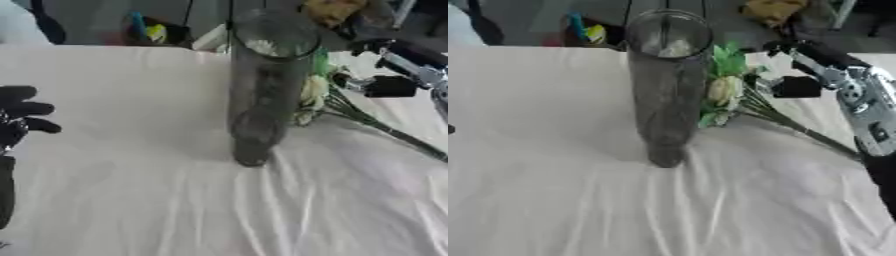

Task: Arrange flowers into the vase.

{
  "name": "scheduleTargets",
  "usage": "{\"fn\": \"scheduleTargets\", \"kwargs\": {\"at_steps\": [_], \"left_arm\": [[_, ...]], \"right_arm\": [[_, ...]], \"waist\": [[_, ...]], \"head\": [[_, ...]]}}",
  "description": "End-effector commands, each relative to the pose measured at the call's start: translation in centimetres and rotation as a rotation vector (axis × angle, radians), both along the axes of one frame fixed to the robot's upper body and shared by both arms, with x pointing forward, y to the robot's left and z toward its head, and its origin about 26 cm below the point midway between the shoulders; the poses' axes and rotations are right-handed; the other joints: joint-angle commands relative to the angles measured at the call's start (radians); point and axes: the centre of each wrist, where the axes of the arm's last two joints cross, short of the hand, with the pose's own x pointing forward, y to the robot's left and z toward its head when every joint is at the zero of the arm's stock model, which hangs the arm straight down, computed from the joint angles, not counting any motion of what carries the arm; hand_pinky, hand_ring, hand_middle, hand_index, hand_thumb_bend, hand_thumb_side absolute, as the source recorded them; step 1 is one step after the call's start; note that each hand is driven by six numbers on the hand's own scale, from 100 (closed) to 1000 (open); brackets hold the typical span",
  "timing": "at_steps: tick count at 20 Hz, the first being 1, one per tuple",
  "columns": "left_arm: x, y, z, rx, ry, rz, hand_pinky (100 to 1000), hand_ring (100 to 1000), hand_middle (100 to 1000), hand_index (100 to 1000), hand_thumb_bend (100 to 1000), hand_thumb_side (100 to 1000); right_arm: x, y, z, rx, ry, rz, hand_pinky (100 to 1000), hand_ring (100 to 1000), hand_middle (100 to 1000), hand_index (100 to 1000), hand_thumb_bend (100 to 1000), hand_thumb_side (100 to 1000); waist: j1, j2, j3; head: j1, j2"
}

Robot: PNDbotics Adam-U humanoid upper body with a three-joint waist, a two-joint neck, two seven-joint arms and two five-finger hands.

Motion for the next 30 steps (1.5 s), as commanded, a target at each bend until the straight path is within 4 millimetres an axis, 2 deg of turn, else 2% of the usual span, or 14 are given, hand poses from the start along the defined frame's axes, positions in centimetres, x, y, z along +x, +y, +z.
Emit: {"fn": "scheduleTargets", "kwargs": {"at_steps": [1, 9, 13, 20, 30], "left_arm": [[-0.3, 0.0, 0.6, 0.015, -0.024, -0.008, 564, 668, 703, 741, 100, 1000], [-0.3, 0.0, 0.5, 0.018, -0.021, -0.011, 564, 668, 704, 741, 100, 1000], [-0.3, -0.1, 0.5, 0.017, -0.02, -0.012, 564, 668, 704, 740, 100, 1000], [-0.3, -0.1, 0.5, 0.019, -0.02, -0.014, 563, 668, 704, 740, 100, 1000], [-0.3, -0.2, 0.5, 0.017, -0.018, -0.015, 563, 668, 702, 739, 100, 1000]], "right_arm": [[-0.4, -1.4, 1.7, -0.011, 0.008, -0.008, 751, 982, 852, 977, 442, 765], [-0.1, -2.0, 1.4, -0.024, 0.075, -0.027, 766, 989, 856, 970, 491, 716], [0.1, -2.2, 0.9, -0.037, 0.104, -0.025, 761, 972, 838, 959, 500, 664], [0.5, -2.2, -0.1, -0.055, 0.116, -0.031, 740, 922, 807, 936, 481, 602], [0.9, -1.9, -1.6, -0.092, 0.152, -0.033, 700, 877, 766, 900, 471, 575]], "waist": [[-0.013, -0.021, 0.002], [-0.013, -0.019, 0.001], [-0.012, -0.016, 0.002], [-0.012, -0.01, 0.003], [-0.01, -0.005, 0.005]], "head": [[-0.002, -0.007], [-0.003, -0.015], [-0.003, -0.018], [-0.007, -0.02], [-0.01, -0.022]]}}
